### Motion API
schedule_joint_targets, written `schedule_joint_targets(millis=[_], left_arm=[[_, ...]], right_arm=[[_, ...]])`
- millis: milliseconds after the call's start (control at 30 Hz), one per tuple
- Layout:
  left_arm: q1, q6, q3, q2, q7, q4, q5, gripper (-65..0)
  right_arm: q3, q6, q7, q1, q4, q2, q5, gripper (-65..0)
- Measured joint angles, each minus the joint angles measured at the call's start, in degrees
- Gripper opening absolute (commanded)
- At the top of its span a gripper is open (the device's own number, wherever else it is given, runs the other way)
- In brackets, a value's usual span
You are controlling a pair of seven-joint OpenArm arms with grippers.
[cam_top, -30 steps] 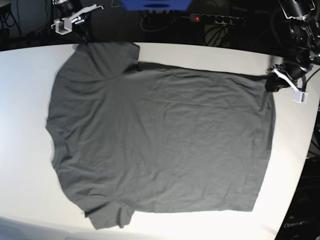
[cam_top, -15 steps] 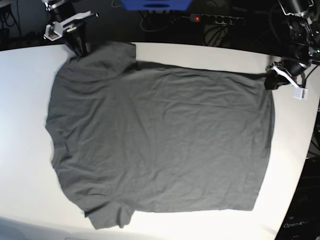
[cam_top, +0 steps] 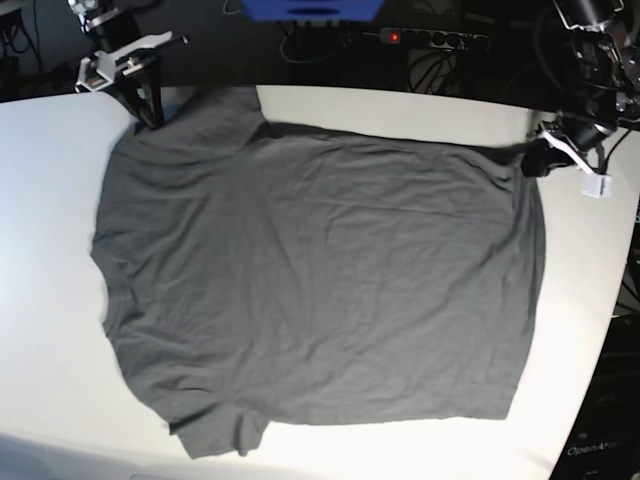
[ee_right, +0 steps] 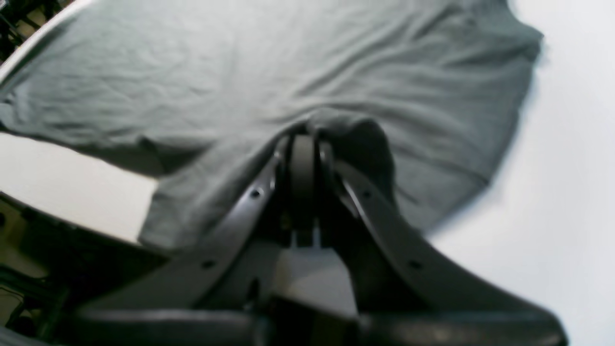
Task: Fold the T-shirt properly
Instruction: 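Grasp the shirt's shoulder corner with the right gripper, then lift and fold the shirt's side edge over with both grippers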
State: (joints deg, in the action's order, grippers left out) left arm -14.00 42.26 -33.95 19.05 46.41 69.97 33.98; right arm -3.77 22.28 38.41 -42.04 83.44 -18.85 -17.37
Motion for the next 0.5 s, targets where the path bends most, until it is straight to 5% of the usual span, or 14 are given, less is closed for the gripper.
schedule_joint_targets(millis=[500], left_arm=[[0.5, -1.6, -5.9, -2.3, 22.9, 14.1, -7.8, -62.4]], right_arm=[[3.2, -0.2, -1.0, 6.2, 0.6, -0.1, 0.0, -64.3]])
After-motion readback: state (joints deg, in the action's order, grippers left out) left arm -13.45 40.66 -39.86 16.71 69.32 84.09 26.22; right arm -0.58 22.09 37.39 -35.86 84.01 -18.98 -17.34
